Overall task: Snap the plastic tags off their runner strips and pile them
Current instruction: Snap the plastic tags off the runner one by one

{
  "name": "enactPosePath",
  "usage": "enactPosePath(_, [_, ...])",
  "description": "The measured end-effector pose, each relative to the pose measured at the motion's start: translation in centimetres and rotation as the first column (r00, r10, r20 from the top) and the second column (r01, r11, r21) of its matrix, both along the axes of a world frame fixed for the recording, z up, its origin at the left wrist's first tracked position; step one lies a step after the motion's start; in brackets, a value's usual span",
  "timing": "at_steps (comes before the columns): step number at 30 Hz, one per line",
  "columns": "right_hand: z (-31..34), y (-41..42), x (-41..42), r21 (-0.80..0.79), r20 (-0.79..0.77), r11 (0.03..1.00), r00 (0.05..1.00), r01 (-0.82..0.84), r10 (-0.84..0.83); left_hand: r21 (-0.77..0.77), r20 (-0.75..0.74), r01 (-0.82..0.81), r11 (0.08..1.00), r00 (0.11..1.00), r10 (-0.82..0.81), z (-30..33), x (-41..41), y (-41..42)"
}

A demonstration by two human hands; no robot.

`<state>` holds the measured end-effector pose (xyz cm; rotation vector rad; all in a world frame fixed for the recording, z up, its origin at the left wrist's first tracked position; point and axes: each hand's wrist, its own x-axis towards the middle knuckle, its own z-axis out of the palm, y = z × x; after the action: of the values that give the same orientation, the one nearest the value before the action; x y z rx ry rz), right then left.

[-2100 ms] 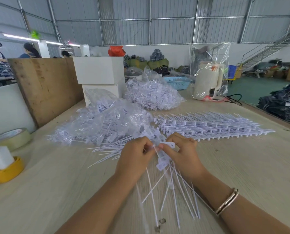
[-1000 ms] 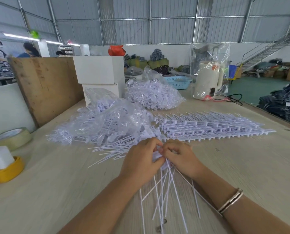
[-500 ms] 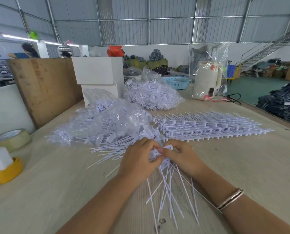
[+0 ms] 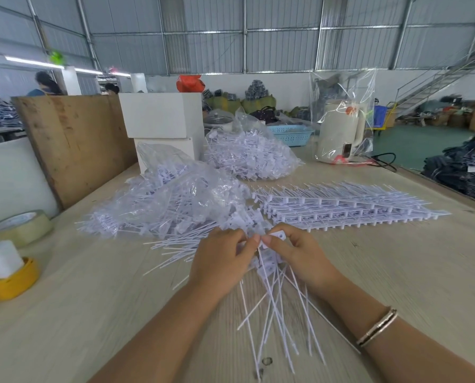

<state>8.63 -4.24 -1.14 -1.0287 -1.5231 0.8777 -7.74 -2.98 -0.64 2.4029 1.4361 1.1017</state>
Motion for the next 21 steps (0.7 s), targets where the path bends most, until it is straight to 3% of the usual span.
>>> enactPosePath(5, [-0.1, 0.0, 0.2, -0.049, 0.107, 0.996, 0.991, -0.072, 0.077, 0.025, -0.008, 0.065, 0.998, 0.998, -0.065, -0.1, -0.1, 0.1])
enactPosePath(8, [0.1, -0.2, 0.2, 0.010, 0.127, 0.998, 0.990, -0.057, 0.055, -0.106, 0.082, 0.105, 0.989, 0.992, -0.097, -0.4, 0.2, 0.3])
enactPosePath(13, [0.2, -0.3, -0.4, 0.249, 0.364, 0.962, 0.910, 0.111, -0.199, -0.372, 0.408, 0.239, 0.897, 0.910, -0.074, -0.5, 0.2, 0.4])
enactPosePath(17, [0.1, -0.3, -0.4, 0.410, 0.381, 0.897, 0.863, 0.163, -0.331, -0.398, 0.535, 0.294, 0.869, 0.844, -0.041, -0.4, 0.6, -0.1])
enactPosePath(21, [-0.1, -0.3, -0.6, 0.464, 0.357, 0.865, 0.853, 0.190, -0.379, -0.403, 0.599, 0.325, 0.855, 0.801, -0.022, -0.1, 0.9, -0.5])
